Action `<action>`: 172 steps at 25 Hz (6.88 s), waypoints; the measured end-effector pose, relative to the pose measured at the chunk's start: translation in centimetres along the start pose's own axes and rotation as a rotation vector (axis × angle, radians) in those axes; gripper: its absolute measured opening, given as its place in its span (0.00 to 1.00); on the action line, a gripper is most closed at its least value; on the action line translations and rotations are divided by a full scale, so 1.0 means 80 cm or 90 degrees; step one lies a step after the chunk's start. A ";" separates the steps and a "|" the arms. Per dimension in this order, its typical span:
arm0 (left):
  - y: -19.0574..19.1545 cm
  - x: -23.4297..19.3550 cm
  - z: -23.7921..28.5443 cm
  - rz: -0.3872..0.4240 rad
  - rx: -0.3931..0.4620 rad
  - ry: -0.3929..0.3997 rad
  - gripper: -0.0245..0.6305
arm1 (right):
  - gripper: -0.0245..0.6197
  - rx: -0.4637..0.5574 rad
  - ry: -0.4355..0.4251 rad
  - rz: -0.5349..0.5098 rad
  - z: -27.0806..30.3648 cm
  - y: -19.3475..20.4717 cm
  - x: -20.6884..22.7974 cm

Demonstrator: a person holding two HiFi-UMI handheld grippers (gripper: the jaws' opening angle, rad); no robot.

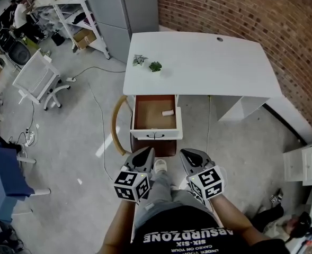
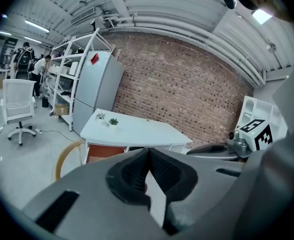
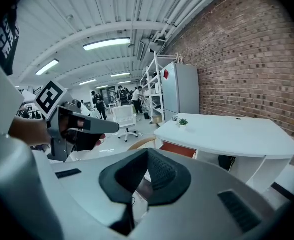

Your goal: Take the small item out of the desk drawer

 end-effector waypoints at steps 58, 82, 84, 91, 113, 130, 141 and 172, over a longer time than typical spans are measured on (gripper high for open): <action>-0.076 -0.139 0.281 0.223 -0.200 0.119 0.36 | 0.03 -0.055 0.085 0.074 0.204 -0.072 0.192; -0.018 -0.147 0.393 0.287 -0.314 0.155 0.36 | 0.03 -0.092 0.066 0.105 0.249 -0.053 0.277; -0.010 -0.148 0.398 0.282 -0.324 0.160 0.36 | 0.03 -0.091 0.070 0.111 0.251 -0.050 0.280; 0.019 -0.159 0.423 0.287 -0.353 0.166 0.36 | 0.03 -0.087 0.088 0.132 0.258 -0.037 0.292; 0.069 -0.180 0.465 0.290 -0.376 0.173 0.36 | 0.03 -0.091 0.084 0.125 0.286 -0.018 0.312; 0.098 -0.195 0.490 0.311 -0.392 0.184 0.36 | 0.03 -0.098 0.099 0.138 0.293 0.008 0.314; 0.119 -0.208 0.500 0.325 -0.410 0.174 0.36 | 0.03 -0.109 0.079 0.142 0.300 0.031 0.309; 0.185 -0.229 0.549 0.369 -0.469 0.174 0.36 | 0.03 -0.117 0.035 0.136 0.324 0.063 0.308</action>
Point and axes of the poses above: the fingertips, and each gripper's own axes: z forward along the fingers, x to its right, y out of its underside, the point moved 4 cm from there along -z, backward along the fingers, and after that the axes turned 2 degrees about -z, right-handed, at the moved point
